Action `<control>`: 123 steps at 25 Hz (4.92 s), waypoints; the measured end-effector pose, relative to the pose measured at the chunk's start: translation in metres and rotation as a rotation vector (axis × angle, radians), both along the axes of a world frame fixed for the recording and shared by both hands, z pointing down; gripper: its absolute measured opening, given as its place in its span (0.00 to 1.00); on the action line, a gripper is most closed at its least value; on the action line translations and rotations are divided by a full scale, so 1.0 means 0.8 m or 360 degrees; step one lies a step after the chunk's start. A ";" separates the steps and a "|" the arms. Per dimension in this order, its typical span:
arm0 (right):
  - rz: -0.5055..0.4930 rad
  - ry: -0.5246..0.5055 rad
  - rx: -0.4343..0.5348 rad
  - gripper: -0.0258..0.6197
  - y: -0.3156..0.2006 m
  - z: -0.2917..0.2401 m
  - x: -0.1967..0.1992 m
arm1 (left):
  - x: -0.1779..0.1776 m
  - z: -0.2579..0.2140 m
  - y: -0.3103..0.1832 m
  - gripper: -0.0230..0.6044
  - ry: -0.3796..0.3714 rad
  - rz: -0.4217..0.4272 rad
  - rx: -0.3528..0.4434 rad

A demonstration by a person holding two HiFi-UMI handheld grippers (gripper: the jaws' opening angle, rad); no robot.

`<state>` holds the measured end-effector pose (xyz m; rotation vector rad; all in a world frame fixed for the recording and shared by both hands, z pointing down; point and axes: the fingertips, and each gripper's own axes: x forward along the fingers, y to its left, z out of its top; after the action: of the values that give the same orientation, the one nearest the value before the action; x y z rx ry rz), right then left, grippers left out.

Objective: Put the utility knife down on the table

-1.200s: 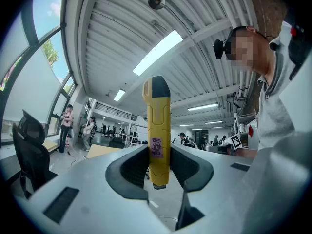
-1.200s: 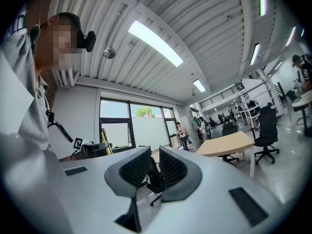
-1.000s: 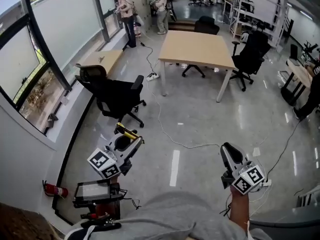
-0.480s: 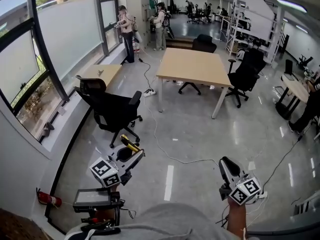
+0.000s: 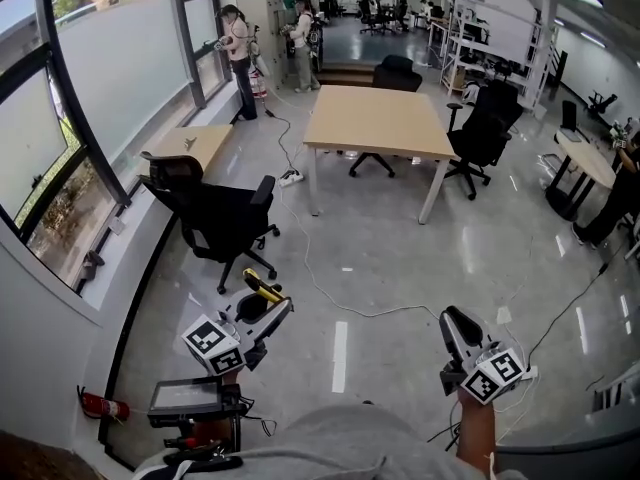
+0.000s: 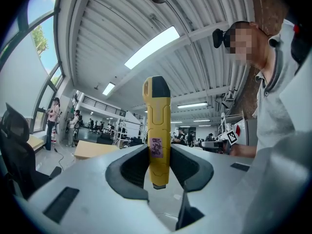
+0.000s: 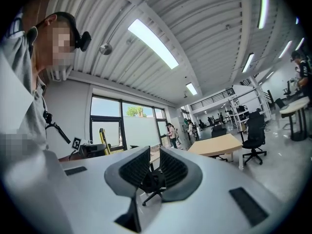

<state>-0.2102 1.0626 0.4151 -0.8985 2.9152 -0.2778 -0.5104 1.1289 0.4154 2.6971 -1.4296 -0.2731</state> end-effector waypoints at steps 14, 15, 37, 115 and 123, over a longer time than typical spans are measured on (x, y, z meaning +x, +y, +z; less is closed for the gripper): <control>0.0254 -0.0034 0.0032 0.13 -0.019 0.026 0.078 | 0.065 0.023 -0.050 0.24 0.0025 0.0202 -0.0013; 0.0276 -0.0044 0.0029 0.13 -0.023 0.027 0.090 | 0.076 0.023 -0.056 0.24 0.0020 0.0218 -0.0022; 0.0474 -0.0076 0.0034 0.13 -0.101 0.034 0.378 | 0.365 0.036 -0.207 0.24 -0.0054 0.0481 -0.0045; 0.0535 -0.0175 -0.0122 0.13 -0.676 0.050 0.738 | 0.771 -0.008 -0.841 0.24 -0.0046 0.0640 -0.0125; 0.0726 -0.0125 -0.0099 0.13 -0.761 0.032 0.726 | 0.768 -0.014 -0.973 0.24 -0.0007 0.0815 -0.0077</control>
<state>0.3704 0.4537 0.4404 -1.4829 2.5461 -0.3577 0.1039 0.3505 0.4042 2.8951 -0.6886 -0.1898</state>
